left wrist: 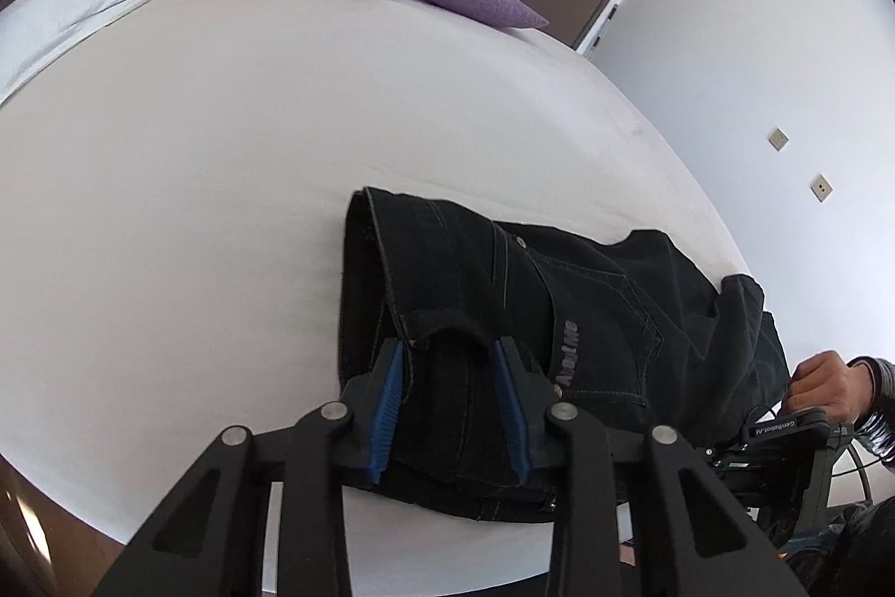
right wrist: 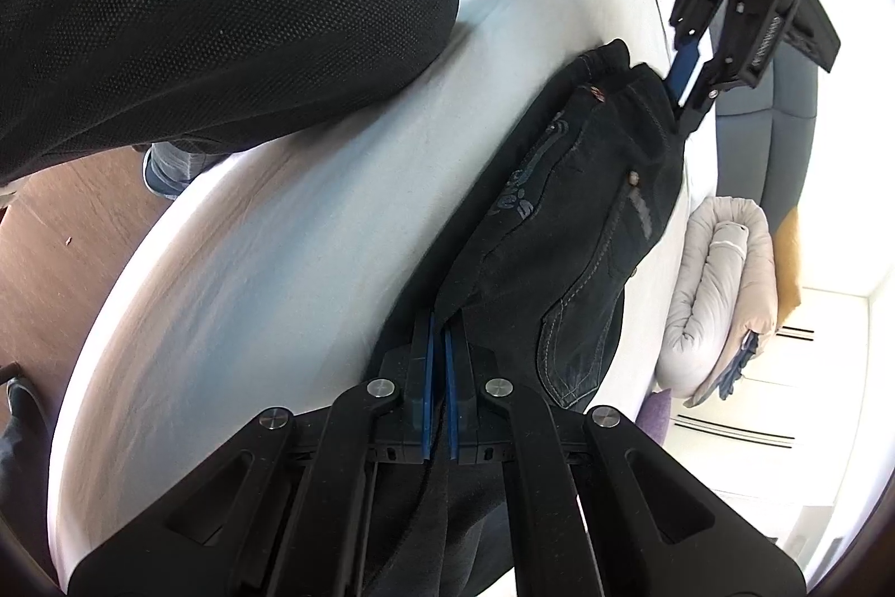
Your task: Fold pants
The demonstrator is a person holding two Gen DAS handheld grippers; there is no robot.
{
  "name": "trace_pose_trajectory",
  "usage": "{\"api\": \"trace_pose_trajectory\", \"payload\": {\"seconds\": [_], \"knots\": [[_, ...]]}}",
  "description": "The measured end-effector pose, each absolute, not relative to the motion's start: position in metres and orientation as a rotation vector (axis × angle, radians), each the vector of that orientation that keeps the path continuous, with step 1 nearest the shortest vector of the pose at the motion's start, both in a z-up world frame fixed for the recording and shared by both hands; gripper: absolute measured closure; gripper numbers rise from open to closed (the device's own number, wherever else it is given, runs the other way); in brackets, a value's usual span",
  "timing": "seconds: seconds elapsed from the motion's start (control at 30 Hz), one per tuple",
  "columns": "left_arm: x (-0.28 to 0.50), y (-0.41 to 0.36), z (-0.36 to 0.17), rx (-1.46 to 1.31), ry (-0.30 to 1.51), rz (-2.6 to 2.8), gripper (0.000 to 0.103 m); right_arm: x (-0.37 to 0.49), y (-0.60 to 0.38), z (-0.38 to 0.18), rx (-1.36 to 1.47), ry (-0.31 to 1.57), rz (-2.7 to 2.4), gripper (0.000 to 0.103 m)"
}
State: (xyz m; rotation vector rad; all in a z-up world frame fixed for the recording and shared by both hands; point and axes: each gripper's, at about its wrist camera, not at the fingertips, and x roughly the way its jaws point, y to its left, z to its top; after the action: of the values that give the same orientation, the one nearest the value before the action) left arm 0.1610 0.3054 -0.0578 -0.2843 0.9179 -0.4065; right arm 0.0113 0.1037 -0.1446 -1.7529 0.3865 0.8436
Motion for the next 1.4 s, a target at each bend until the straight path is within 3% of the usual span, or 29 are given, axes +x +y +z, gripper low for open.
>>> {"api": "trace_pose_trajectory", "payload": {"seconds": [0.1, 0.17, 0.27, 0.5, 0.67, 0.93, 1.03, 1.2, 1.3, 1.4], "knots": [[0.160, 0.327, -0.042, -0.342, 0.890, -0.341, 0.070, 0.011, 0.103, -0.145, -1.750, 0.385, 0.841, 0.100], [0.159, 0.339, -0.037, -0.314, 0.898, -0.176, 0.063, 0.011, 0.104, -0.146, -1.755, 0.381, 0.838, 0.100], [0.151, 0.336, -0.032, -0.281, 0.873, -0.130, 0.063, 0.011, 0.104, -0.146, -1.758, 0.377, 0.832, 0.100], [0.133, 0.228, -0.054, 0.039, 0.934, -0.229, 0.063, 0.010, 0.106, -0.147, -1.754, 0.380, 0.825, 0.100], [0.124, 0.161, -0.102, 0.369, 1.009, -0.243, 0.061, 0.006, 0.106, -0.151, -1.774, 0.354, 0.805, 0.100], [0.114, 0.149, -0.078, 0.373, 0.928, -0.225, 0.060, -0.003, 0.102, -0.158, -1.726, 0.288, 0.704, 0.099], [0.111, 0.123, -0.068, 0.328, 0.897, -0.299, 0.048, -0.005, 0.097, -0.144, -1.550, 0.336, 0.673, 0.098], [0.128, 0.091, -0.117, 0.297, 1.030, -0.342, 0.044, -0.012, 0.069, -0.113, -1.214, 0.438, 0.610, 0.091], [0.128, 0.095, -0.120, 0.238, 1.022, -0.311, 0.042, -0.009, 0.020, -0.080, -0.844, 0.577, 0.562, 0.091], [0.128, 0.095, -0.121, 0.242, 1.034, -0.294, 0.041, 0.005, -0.074, -0.045, -0.283, 0.693, 0.504, 0.091]]}}
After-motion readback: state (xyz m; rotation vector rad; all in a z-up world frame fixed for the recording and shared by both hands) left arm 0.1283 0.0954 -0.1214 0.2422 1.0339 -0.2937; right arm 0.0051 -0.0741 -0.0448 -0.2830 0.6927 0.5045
